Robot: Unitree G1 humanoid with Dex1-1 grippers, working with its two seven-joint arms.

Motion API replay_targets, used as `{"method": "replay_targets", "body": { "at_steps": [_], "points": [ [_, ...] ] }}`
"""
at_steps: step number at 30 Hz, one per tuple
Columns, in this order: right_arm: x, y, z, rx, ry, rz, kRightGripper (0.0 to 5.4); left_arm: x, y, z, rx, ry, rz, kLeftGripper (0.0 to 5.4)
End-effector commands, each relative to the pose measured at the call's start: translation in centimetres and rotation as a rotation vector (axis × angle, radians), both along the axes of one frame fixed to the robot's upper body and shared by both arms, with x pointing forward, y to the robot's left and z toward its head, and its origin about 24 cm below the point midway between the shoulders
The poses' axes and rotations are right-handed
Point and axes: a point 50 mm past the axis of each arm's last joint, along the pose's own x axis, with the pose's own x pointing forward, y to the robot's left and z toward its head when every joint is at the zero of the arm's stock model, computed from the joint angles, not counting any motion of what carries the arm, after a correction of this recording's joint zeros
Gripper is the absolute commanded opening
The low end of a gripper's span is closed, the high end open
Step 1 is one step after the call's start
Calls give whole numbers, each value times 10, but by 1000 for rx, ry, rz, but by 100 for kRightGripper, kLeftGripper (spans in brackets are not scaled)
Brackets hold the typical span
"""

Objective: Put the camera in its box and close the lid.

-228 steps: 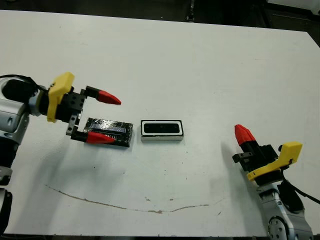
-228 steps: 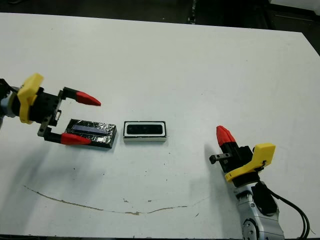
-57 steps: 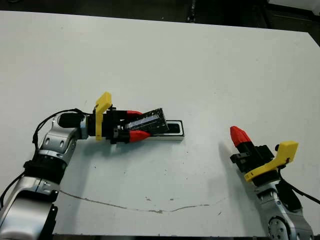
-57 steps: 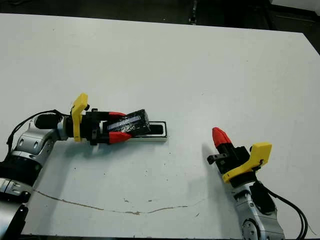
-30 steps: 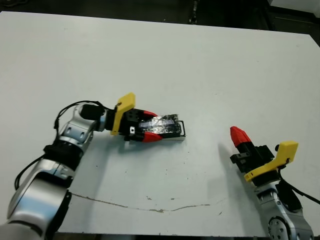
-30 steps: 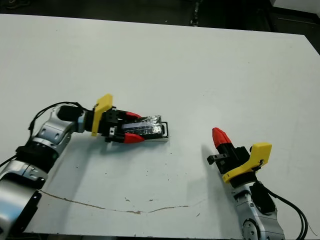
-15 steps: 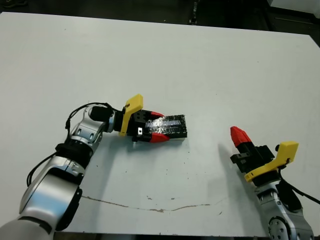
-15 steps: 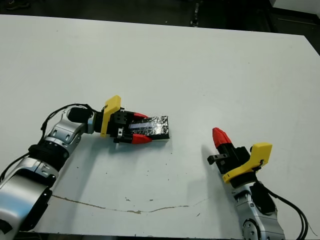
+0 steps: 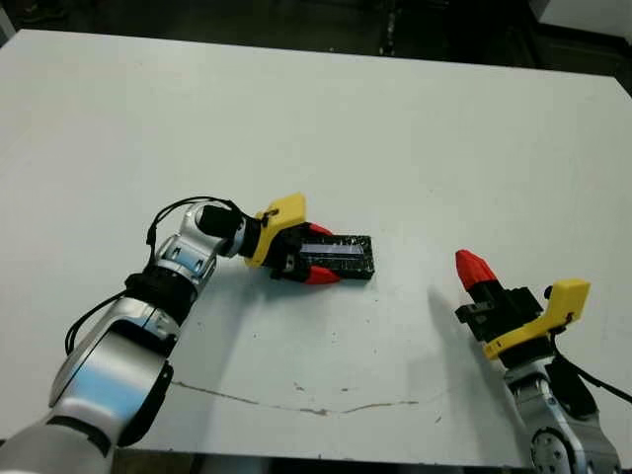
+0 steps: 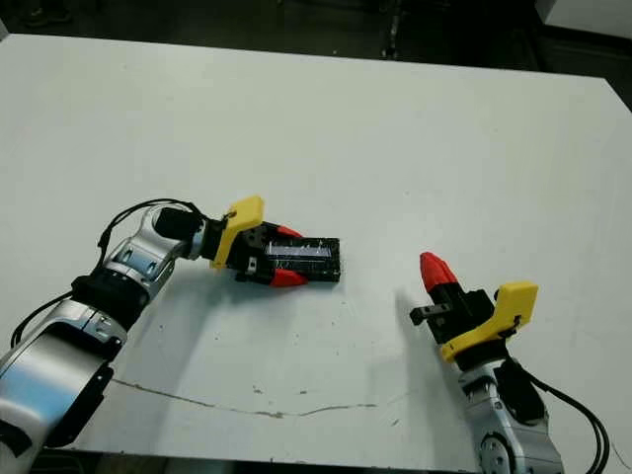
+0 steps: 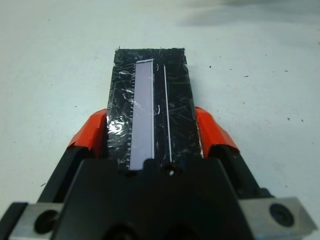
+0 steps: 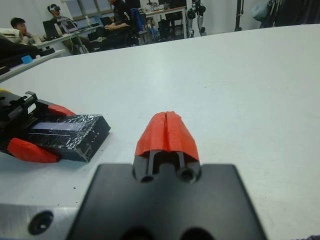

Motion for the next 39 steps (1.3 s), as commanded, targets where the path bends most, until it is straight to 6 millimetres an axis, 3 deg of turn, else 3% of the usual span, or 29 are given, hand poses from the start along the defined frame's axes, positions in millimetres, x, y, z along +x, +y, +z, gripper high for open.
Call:
{"method": "replay_targets", "body": {
  "at_steps": [1, 5, 13, 21, 29, 39],
  "points": [
    [-2, -5, -3, -11, 21, -12, 0, -11, -13, -30, 174, 50, -16, 316],
    [-2, -5, -3, 0, 23, -11, 0, -10, -9, -31, 192, 47, 21, 316],
    [-2, -4, -2, -7, 13, -7, 0, -8, 3, -33, 91, -19, 72, 433],
    [-2, -4, -1, -12, 10, -7, 0, -9, 28, -39, 65, 7, 91, 539],
    [-1, -3, -1, -11, 12, -1, 0, -16, 59, -43, 72, 22, 101, 539],
    [-1, -3, -1, -17, 19, -9, 0, -29, 108, -28, 12, 110, 147, 539]
  ]
}}
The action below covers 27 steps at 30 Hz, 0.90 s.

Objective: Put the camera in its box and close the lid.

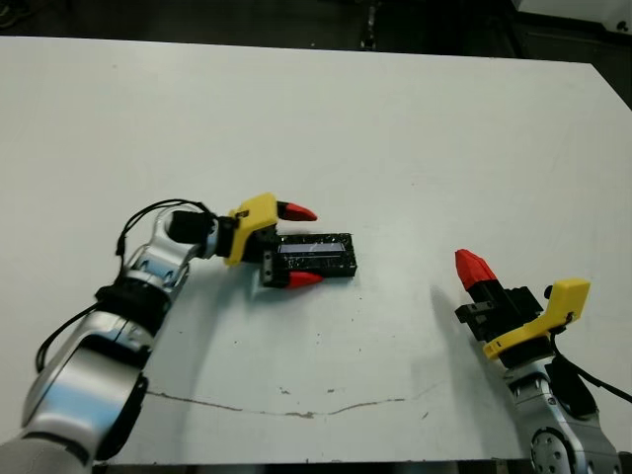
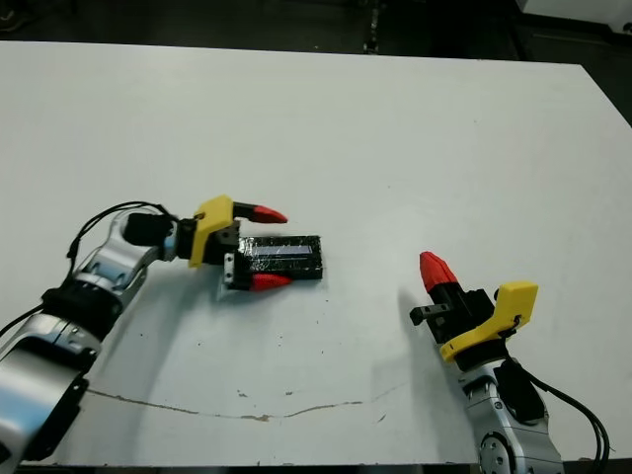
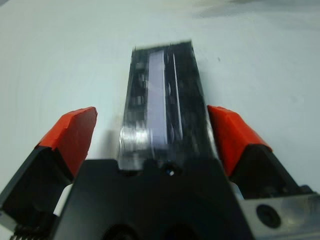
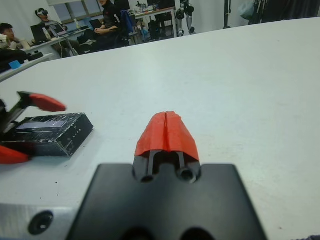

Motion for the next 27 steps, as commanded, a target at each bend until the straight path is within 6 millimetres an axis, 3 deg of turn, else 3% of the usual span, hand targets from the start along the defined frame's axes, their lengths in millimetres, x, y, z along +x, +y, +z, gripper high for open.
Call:
{"method": "replay_targets", "body": {
  "at_steps": [1, 15, 20, 23, 27],
  "points": [
    [-2, -3, -2, -15, 22, -11, 0, -19, 35, -23, 105, 145, 38, 539],
    [-2, -3, -3, -3, 27, -5, 0, -34, 92, -4, 130, 122, 231, 539],
    [-2, -3, -3, 3, 29, 0, 0, -35, 108, 14, 41, 39, 456, 539],
    [-2, -3, -3, 1, 25, 0, 0, -39, 98, 31, -81, -32, 629, 521],
    [-2, -2, -3, -7, 24, -2, 0, -48, 67, 44, -346, -124, 755, 468]
  ]
}}
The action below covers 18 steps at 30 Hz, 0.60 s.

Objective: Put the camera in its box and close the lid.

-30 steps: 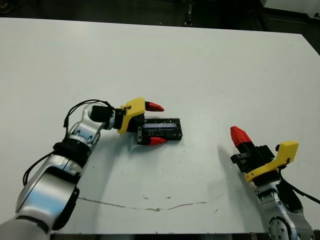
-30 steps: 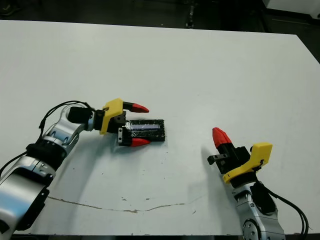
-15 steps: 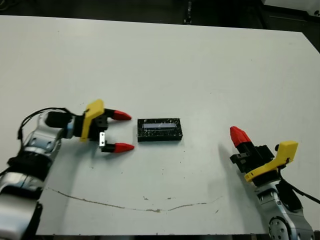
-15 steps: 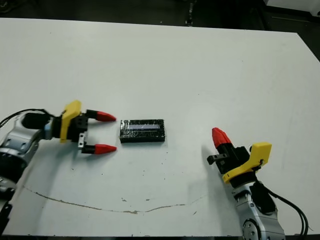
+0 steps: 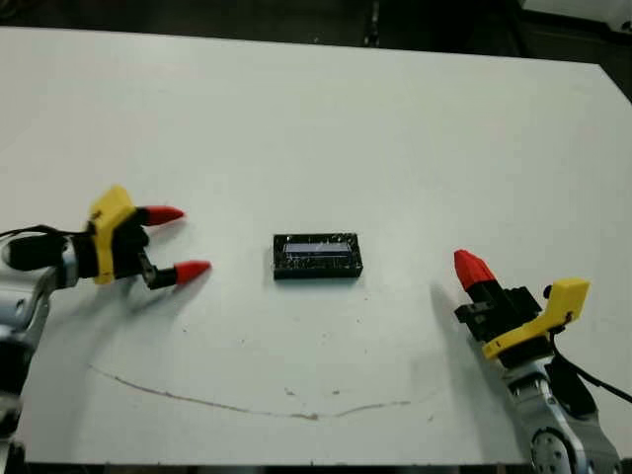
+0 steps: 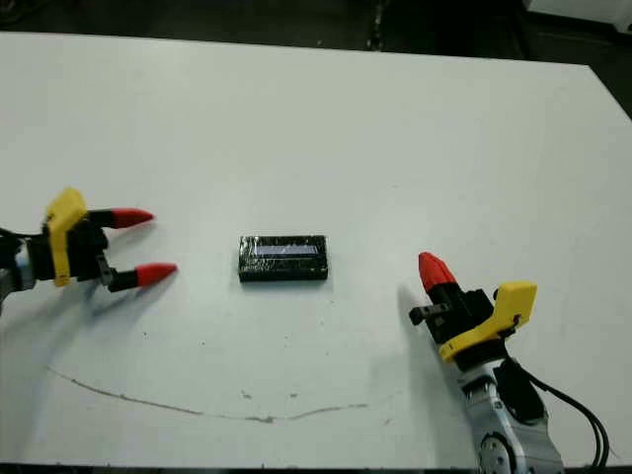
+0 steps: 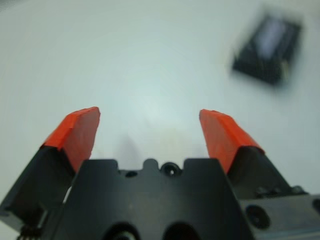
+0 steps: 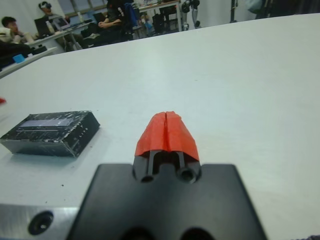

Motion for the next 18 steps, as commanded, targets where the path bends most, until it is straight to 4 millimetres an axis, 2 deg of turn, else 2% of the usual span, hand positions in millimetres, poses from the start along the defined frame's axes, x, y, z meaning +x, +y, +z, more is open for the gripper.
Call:
{"method": "replay_targets", "body": {
  "at_steps": [1, 7, 14, 18],
  "points": [
    [-2, -3, -3, -20, 17, -15, 0, -11, -28, 6, -177, -108, 58, 458],
    [-2, -3, -3, -13, 28, -16, 0, -23, -80, 18, -336, -194, 40, 362],
    [-2, -2, -3, -14, 26, -15, 0, -28, -129, 5, -389, -92, -19, 261],
    [-2, -2, -3, -12, 25, -13, 0, -29, -147, -6, -381, -18, -34, 201]
  ]
}}
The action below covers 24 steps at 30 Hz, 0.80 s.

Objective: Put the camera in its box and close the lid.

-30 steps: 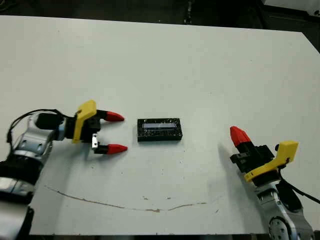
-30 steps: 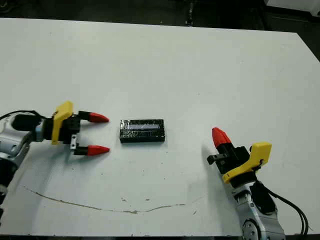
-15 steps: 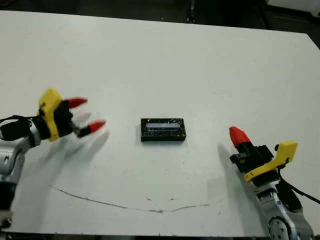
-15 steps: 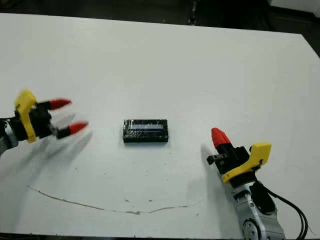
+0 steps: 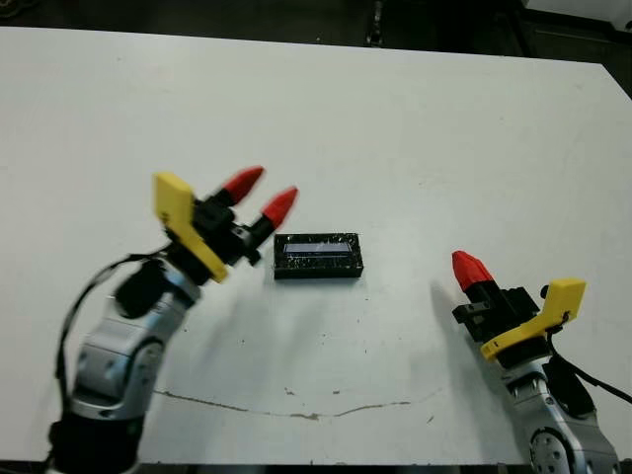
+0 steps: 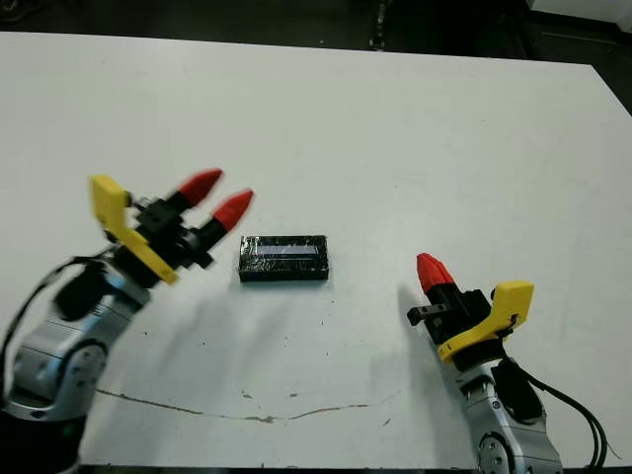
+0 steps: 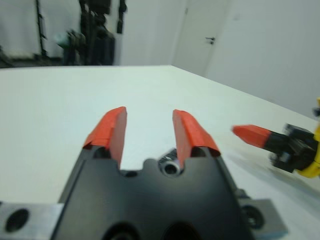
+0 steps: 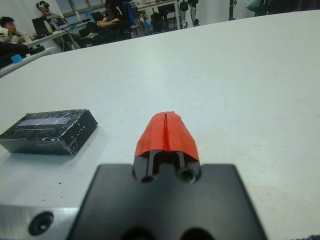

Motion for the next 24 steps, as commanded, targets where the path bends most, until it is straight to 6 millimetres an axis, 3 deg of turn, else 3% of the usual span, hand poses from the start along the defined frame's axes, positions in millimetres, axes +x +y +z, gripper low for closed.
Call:
{"method": "replay_targets", "body": {
  "at_steps": [1, 13, 24],
  "points": [
    [-2, -2, -2, -6, 12, -6, 0, -1, -11, -16, 23, 95, 4, 185],
    [-2, -2, -3, 4, 16, 0, 0, 9, -37, -47, 68, 255, 0, 6],
    [-2, -2, -2, -8, 13, -9, 0, 4, -44, -53, 140, 341, -9, 2]
  ]
}}
